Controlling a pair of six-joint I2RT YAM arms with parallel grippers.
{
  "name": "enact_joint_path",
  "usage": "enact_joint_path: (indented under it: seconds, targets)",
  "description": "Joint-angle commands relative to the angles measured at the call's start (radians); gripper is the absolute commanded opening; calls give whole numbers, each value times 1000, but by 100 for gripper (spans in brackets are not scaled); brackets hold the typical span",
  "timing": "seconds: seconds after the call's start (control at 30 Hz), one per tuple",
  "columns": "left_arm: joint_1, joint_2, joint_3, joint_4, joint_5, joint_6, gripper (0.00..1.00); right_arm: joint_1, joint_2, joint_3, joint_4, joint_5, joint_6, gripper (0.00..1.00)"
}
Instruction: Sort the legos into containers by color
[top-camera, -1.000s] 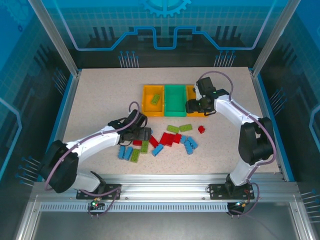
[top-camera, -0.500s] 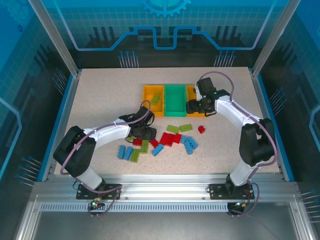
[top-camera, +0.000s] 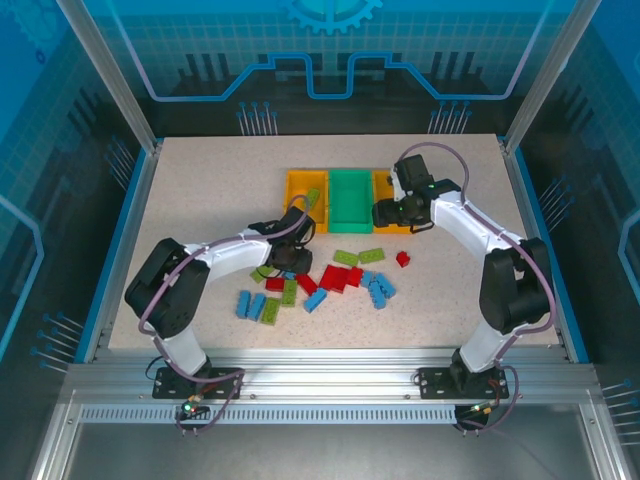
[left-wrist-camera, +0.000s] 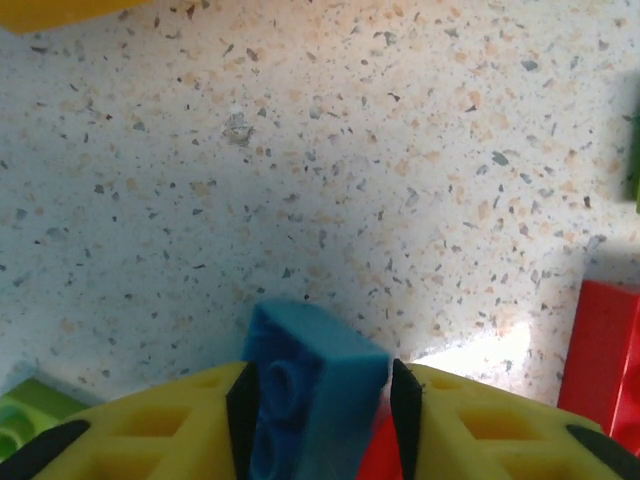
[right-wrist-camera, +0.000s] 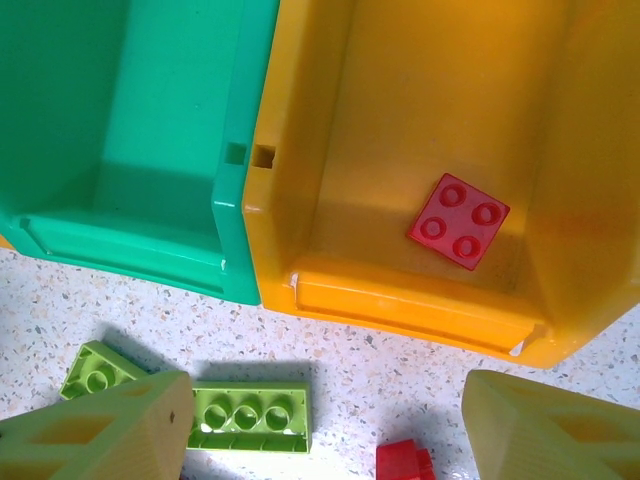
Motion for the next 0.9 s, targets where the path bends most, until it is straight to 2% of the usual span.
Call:
enact_joint_path:
  seconds: [0.0, 0.1, 0.2, 0.53, 0.67, 0.87]
  targets:
    - [19, 17, 28, 0, 27, -7, 35, -11, -43, -16, -21, 15, -15, 73]
    - [25, 17, 34, 7, 30, -14, 27, -11, -52, -25, -21, 22, -18, 73]
    - [28, 17, 51, -1, 29, -13, 23, -15, -64, -43, -20, 32, -15, 73]
    - [27, -34, 165, 19, 99, -37, 20, -73, -142, -169, 5, 56, 15, 74]
    - [18, 9, 285, 47, 141, -43, 19, -78, -163, -223, 8, 41, 26, 73]
    - [4, 153, 519, 51, 165, -34, 19, -78, -171, -308, -5, -9, 102, 73]
